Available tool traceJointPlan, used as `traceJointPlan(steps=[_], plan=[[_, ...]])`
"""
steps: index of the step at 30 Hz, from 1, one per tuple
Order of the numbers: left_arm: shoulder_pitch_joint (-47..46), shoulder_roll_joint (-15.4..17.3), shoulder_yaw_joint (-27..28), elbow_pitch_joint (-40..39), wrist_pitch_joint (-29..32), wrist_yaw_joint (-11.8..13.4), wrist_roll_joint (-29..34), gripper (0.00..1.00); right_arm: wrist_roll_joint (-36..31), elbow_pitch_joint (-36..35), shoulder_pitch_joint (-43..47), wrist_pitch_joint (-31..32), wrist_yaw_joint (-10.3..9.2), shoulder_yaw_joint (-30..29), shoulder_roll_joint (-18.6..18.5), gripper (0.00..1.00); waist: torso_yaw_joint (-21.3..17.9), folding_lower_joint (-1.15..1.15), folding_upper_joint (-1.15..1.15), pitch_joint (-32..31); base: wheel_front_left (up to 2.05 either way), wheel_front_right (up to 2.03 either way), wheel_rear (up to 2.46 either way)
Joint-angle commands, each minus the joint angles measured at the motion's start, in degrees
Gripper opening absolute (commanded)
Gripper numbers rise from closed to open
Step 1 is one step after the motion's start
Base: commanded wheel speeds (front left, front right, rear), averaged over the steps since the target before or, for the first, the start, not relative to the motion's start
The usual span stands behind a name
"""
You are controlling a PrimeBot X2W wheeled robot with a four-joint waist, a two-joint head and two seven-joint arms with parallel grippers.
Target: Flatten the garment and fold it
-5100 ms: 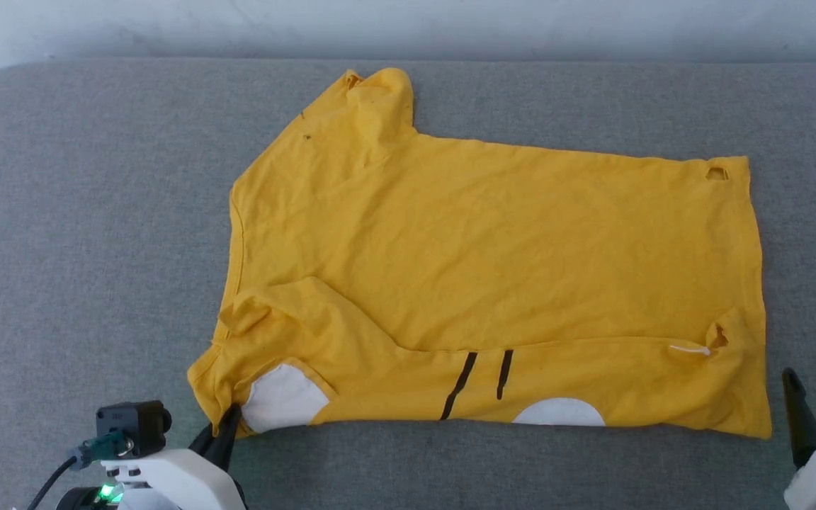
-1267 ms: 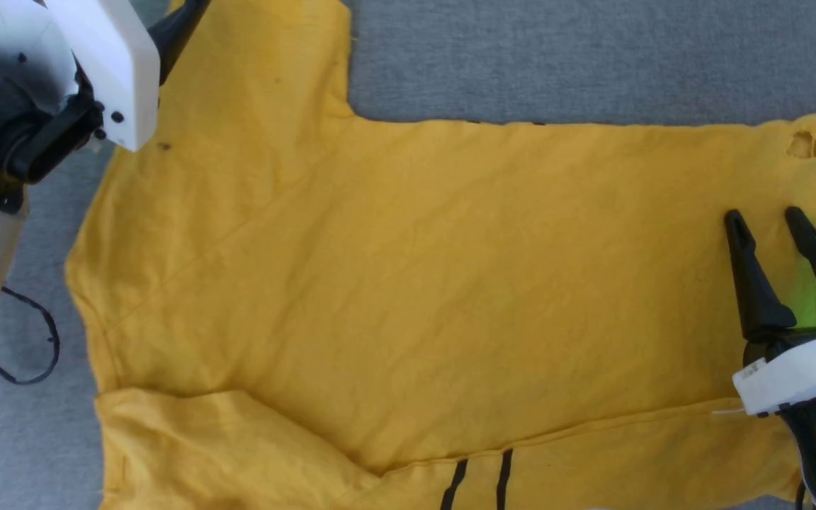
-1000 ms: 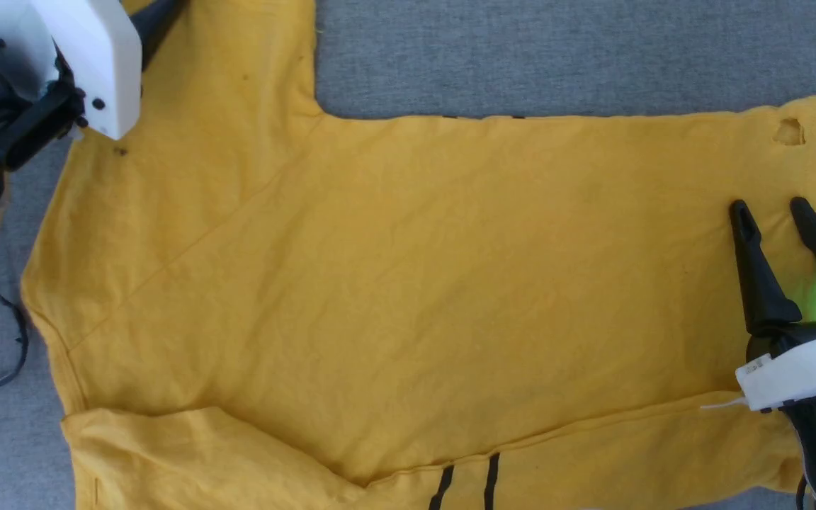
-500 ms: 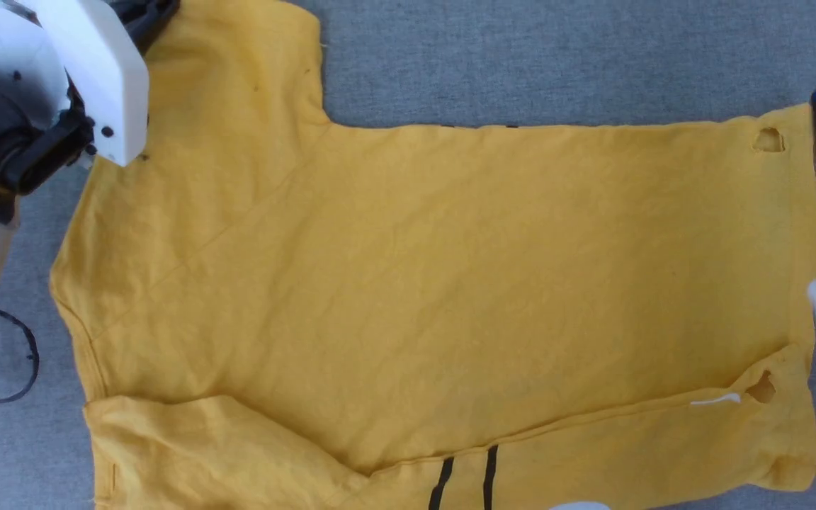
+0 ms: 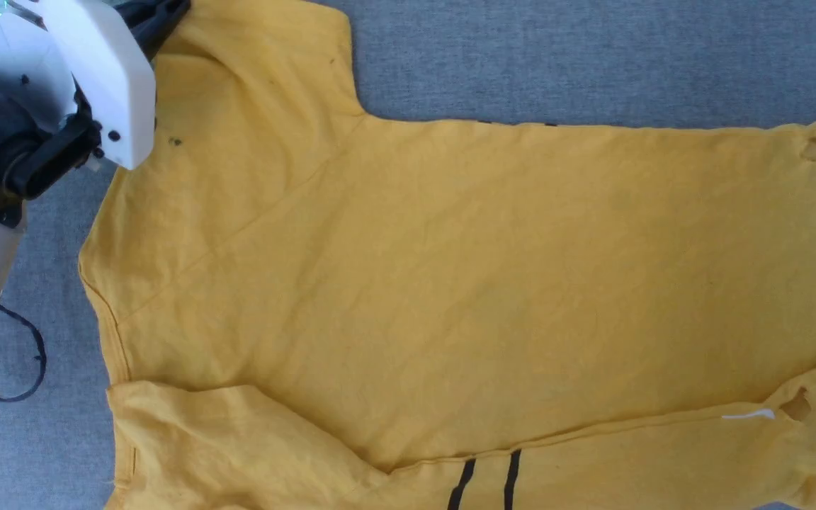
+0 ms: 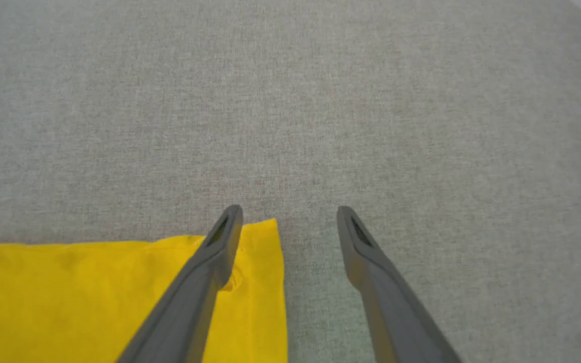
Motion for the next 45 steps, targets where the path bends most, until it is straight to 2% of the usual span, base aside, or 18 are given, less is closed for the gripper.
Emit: traceJointPlan(steps=[1, 8, 9, 10, 11, 17, 26, 31, 37, 45], plan=[[0.39, -0.11, -0.16, 0.05, -0.43, 0.21, -0.37, 0.0, 0.56, 0.04, 0.1, 0.91, -0.1, -0.46, 0.35, 1.0, 0.58, -0.01, 0.0, 0.62, 0.0, 0.0, 0.0], [0.0, 0.12, -0.35, 0.32, -0.12, 0.21, -0.54, 0.0, 1.16, 1.04, 2.51, 5.66, -0.1, 0.66, 1.89, 1.0, 0.88, -0.01, 0.0, 1.12, 0.0, 0.0, 0.0], [-0.06, 0.13, -0.39, 0.3, -0.04, 0.24, -0.56, 0.0, 1.29, 1.23, 2.91, 6.72, -0.1, 1.02, 2.08, 0.7, 0.87, -0.01, 0.0, 1.15, 0.0, 0.0, 0.0], [-0.13, 0.13, -0.42, 0.27, 0.07, 0.28, -0.58, 0.0, 1.48, 1.23, 3.1, 7.35, -0.1, 1.27, 2.3, 0.16, 0.85, -0.01, 0.0, 1.21, 0.0, 0.0, 0.0], [-0.2, 0.1, -0.47, 0.22, 0.15, 0.31, -0.61, 0.0, 1.5, 1.19, 3.06, 7.43, -0.1, 1.26, 2.54, 0.0, 0.84, -0.01, 0.0, 1.25, 0.0, 0.0, 0.0], [-0.47, -0.31, -0.03, -0.03, -2.7, 0.44, -0.03, 0.0, 1.01, 1.81, 2.34, 3.9, -0.1, 1.5, 2.79, 0.0, 0.85, -0.01, 0.0, 0.78, 0.0, 0.0, 0.0], [2.87, -0.73, 3.69, -1.05, -16.5, 1.38, 1.01, 0.0, 1.0, 3.21, 2.77, -5.05, -0.1, 0.85, 1.59, 0.0, 1.52, -0.01, 0.0, -5.36, 0.0, 0.0, 0.0], [7.95, 0.23, 5.48, -4.04, -20.68, 2.37, -0.37, 0.0, 1.88, 2.65, 5.47, -7.81, -0.1, 0.69, 1.21, 0.0, 2.33, -0.01, 0.0, -9.61, 0.0, 0.0, 0.0], [20.07, 3.27, 7.72, -11.2, -24.69, 5.2, -3.1, 0.0, 3.53, 0.66, 12.03, -10.32, -0.1, -0.38, 2.3, 0.0, 3.71, -0.01, 0.0, -16.57, 0.0, 0.0, 0.0], [40.21, 6.31, 10.06, -22.17, -28.97, 11.8, -7.13, 0.0, 6.54, -2.36, 23.29, -14.46, -0.1, -1.73, 4.66, 0.0, 5.48, -0.01, 0.0, -23.35, 0.0, 0.0, 0.0]])
